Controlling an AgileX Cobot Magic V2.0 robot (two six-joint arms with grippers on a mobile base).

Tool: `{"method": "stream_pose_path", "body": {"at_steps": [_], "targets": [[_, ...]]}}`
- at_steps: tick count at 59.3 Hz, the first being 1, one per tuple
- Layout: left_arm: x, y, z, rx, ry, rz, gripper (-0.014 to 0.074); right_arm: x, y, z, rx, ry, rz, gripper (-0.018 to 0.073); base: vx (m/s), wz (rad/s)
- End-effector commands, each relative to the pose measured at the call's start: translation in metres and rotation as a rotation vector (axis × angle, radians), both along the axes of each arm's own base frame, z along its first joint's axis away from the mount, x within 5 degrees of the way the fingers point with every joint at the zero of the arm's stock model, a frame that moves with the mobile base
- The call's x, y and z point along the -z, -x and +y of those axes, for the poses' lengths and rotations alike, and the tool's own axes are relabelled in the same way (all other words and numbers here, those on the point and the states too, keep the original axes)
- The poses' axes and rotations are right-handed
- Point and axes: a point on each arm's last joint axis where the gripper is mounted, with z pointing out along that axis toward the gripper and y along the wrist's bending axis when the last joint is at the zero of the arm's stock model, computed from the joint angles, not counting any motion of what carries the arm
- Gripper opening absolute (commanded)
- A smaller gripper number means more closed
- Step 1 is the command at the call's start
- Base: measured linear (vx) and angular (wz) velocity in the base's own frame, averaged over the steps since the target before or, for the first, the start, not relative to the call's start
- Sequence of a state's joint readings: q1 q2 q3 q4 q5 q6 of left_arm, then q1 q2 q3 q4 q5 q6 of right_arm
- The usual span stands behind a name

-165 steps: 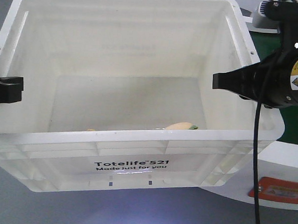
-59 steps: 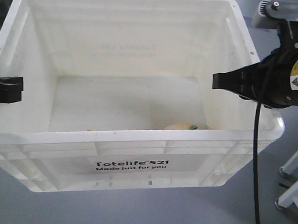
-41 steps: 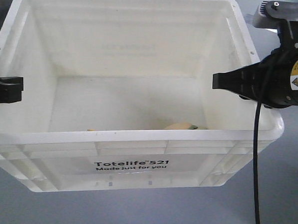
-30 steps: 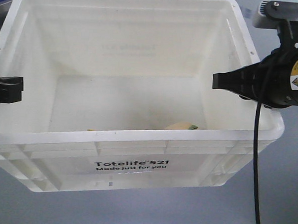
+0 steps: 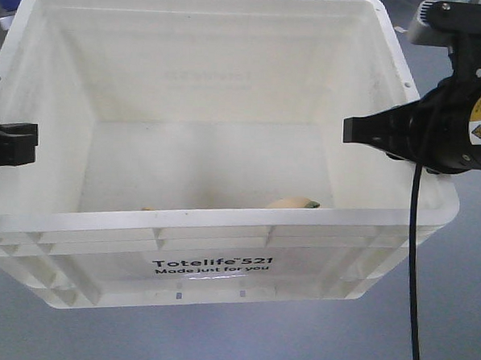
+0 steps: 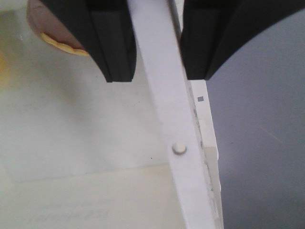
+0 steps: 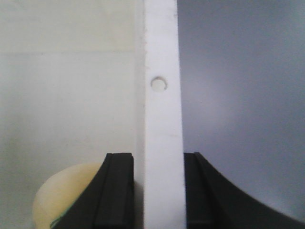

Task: Place moving items into box and shelve
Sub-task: 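Hold the crate with both grippers while the base drives away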

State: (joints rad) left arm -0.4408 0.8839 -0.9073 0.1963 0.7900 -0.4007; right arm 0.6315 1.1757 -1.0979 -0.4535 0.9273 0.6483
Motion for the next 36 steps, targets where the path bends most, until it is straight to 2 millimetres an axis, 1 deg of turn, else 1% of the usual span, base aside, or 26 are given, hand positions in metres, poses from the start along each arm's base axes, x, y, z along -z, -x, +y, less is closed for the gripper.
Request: {"method": "stream_pose_path", "body": {"at_steps": [1, 36], "targets": [[-0.0347, 0.0001, -0.0059, 0.062, 0.097, -0.241, 0.0015, -0.0269, -0.003, 0.0005, -0.061, -0.033, -0.185, 0.0099, -0.13, 0.56], [-0.0347, 0.0001, -0.0059, 0.062, 0.097, -0.241, 0.0015, -0.0269, -0.003, 0.0005, -0.061, -0.033, -0.185, 0.0099, -0.11, 0.55]]}}
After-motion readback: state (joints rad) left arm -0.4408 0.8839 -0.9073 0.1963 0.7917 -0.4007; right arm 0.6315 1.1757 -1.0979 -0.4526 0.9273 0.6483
